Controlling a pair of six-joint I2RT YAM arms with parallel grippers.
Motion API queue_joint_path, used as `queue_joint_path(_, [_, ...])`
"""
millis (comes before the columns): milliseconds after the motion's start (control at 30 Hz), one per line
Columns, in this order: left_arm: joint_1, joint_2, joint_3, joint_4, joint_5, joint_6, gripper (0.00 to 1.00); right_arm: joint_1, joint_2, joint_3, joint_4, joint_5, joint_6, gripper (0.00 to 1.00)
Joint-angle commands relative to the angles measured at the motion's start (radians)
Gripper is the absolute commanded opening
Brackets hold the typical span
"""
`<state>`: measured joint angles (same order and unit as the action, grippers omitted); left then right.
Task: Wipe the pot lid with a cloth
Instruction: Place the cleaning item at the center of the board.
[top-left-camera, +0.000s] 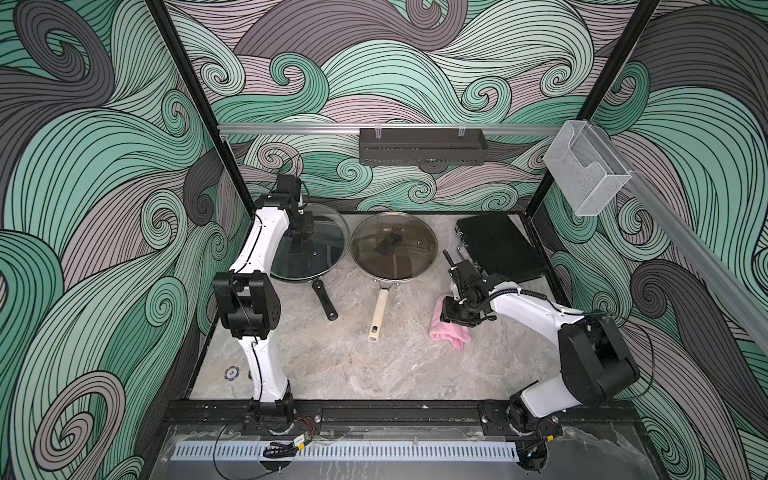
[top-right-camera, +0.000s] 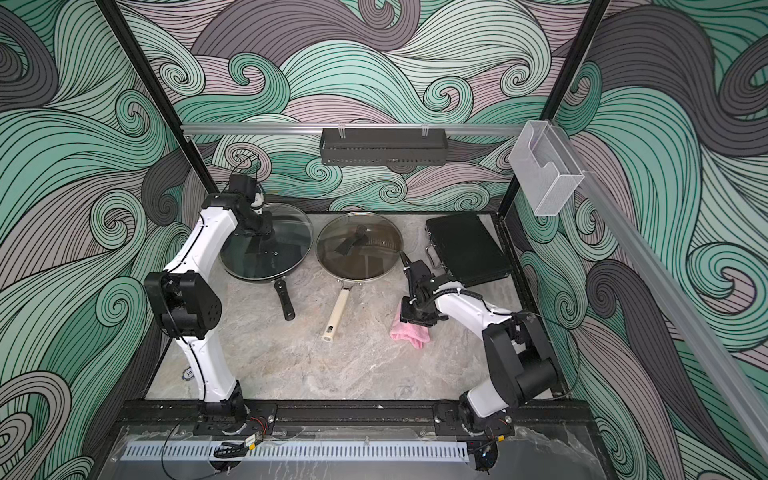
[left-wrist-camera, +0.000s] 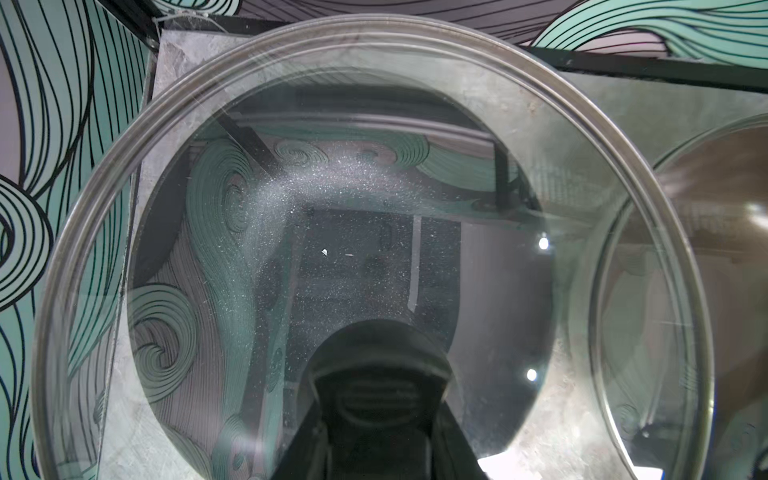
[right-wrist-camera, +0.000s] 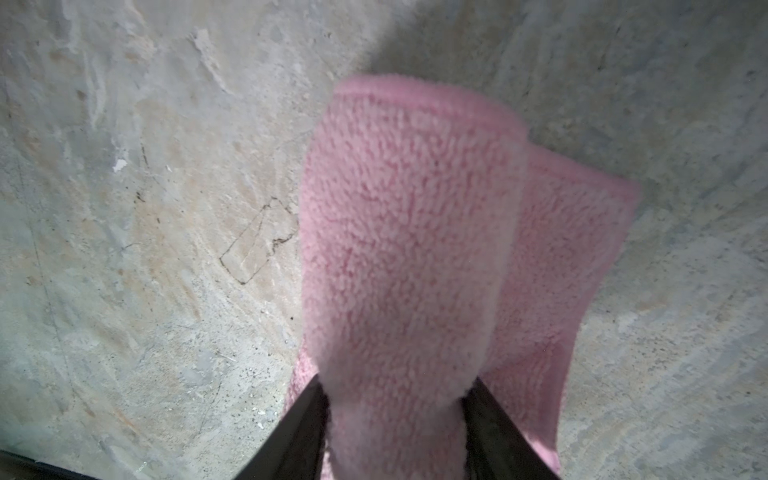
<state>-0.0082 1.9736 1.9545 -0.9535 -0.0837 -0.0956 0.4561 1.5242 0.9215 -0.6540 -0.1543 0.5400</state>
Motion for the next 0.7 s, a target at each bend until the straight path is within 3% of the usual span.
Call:
queue_joint_path(0, [0.018, 0.003, 0.094, 0.044, -0.027, 0.021, 0.0, -0.004, -0.03, 0.035, -0.036, -0.024, 0.022, 0.56])
queue_joint_path(267, [0.035, 0.068, 0.156, 0.026, -0.041, 0.036, 0.0, -0.017, -0.045, 0.043, -0.044, -0.054, 0.042, 0.63])
queue_joint_path(667, [0.047, 0.106, 0.154, 0.045, -0.045, 0.03, 0.0, -0.02, -0.013, 0.062, -0.042, -0.073, 0.046, 0.65])
